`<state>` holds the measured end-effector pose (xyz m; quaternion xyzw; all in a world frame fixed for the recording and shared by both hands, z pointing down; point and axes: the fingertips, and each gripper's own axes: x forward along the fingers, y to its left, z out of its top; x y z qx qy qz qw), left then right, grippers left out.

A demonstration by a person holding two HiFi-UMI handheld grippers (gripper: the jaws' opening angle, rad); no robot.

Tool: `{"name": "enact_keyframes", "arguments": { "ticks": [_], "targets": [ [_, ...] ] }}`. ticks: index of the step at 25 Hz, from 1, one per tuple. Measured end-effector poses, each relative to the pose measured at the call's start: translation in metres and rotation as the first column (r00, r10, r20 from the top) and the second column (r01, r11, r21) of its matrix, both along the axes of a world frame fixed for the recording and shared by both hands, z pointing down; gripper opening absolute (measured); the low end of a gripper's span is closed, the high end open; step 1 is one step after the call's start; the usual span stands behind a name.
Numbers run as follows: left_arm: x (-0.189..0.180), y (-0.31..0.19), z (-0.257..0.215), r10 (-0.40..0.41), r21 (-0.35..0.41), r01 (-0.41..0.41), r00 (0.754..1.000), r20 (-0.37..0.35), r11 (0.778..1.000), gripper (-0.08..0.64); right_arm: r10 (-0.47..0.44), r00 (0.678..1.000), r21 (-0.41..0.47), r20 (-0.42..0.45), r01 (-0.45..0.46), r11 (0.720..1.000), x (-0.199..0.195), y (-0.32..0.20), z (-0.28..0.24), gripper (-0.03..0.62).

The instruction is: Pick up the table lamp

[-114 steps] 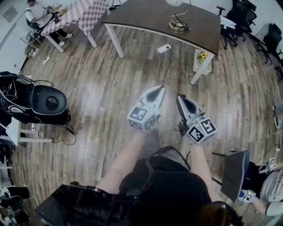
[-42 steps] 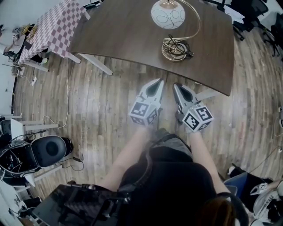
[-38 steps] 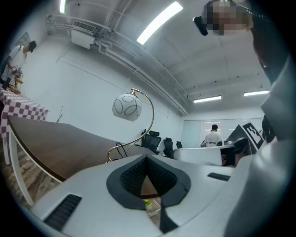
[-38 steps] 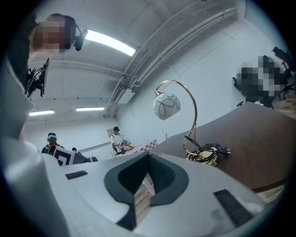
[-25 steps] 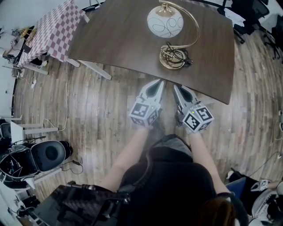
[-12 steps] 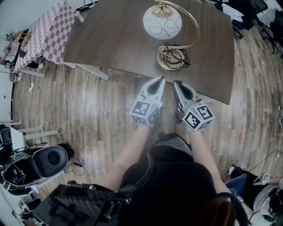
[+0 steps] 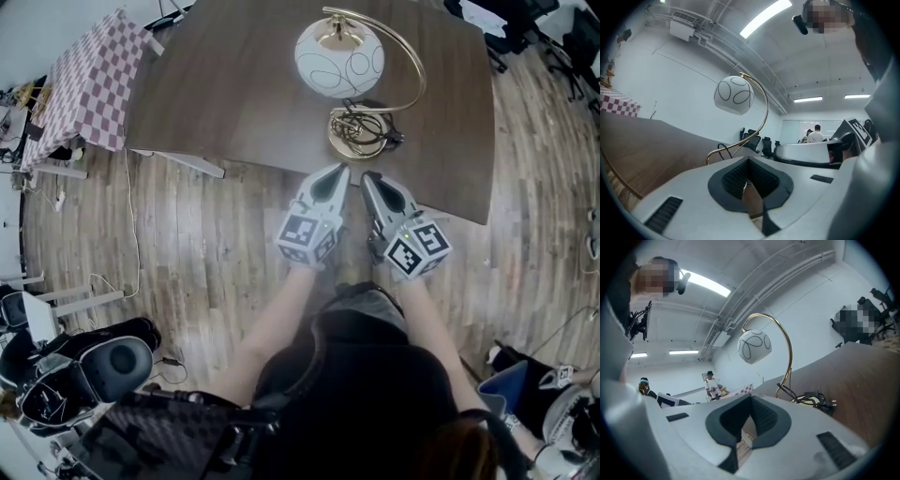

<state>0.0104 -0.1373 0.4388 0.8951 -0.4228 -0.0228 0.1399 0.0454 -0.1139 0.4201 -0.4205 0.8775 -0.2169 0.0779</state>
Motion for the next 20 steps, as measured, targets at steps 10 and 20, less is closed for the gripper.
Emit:
{"name": "enact_keyframes", "arguments": {
  "ticks": [10,20],
  "targets": [
    [-0.001,-0.029,0.014,0.046,-0.022,-0.046,0.999,0.018,0.999,0.001,0.032,0.999,-0.012,-0.003,-0.032,0.999,-0.010,-0.030,0.007,0.003],
    [-0.010,-0.067,0.036,0.061,-0.037,-0.059,0.995,0.074,0.998,0.028,0.056,0.998,-0.062,-0.009,-0.057,0.996,-0.010,-0.044,0.032,0.003]
  ]
}}
